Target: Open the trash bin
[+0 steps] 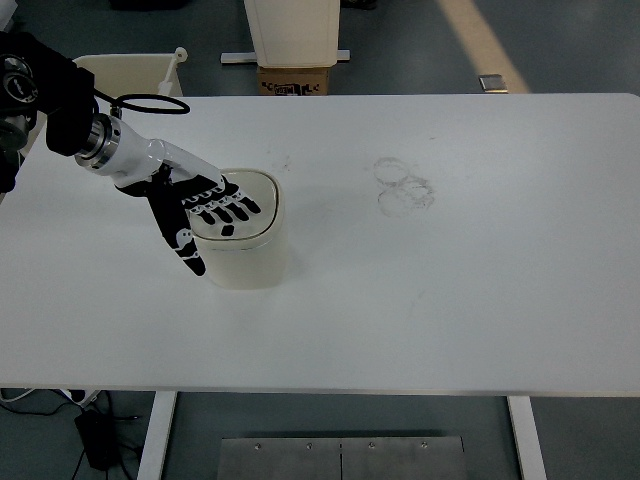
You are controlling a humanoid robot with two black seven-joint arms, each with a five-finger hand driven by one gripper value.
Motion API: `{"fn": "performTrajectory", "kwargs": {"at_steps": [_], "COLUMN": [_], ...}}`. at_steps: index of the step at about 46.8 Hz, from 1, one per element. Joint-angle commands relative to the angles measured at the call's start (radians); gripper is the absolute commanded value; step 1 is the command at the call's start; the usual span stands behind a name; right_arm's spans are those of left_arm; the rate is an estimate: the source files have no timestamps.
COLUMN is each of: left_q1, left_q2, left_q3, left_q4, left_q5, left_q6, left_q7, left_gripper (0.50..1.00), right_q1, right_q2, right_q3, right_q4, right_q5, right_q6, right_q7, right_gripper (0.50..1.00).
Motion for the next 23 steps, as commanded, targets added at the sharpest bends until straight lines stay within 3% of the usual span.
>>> {"fn": "performTrajectory", "kwargs": {"at_steps": [1, 23], "left_q1": [0.000, 0.012], "left_q2": [-0.001, -0.001], "left_q3": [0.000, 0.000], "left_q4": [0.000, 0.000], "left_q5": [0.000, 0.000], "left_q6": [-0.001, 0.002], "left_q7": [0.000, 0.000], "left_gripper": [1.000, 1.000], "right_q1": [0.000, 0.000], "right_q2": [0.000, 0.000], "right_q3": [0.000, 0.000], "right_q4": [0.000, 0.000], "right_q5": [0.000, 0.000], "right_q6": [0.000, 0.000], "right_q7": [0.000, 0.000], "right_gripper": [0.991, 0.991]}}
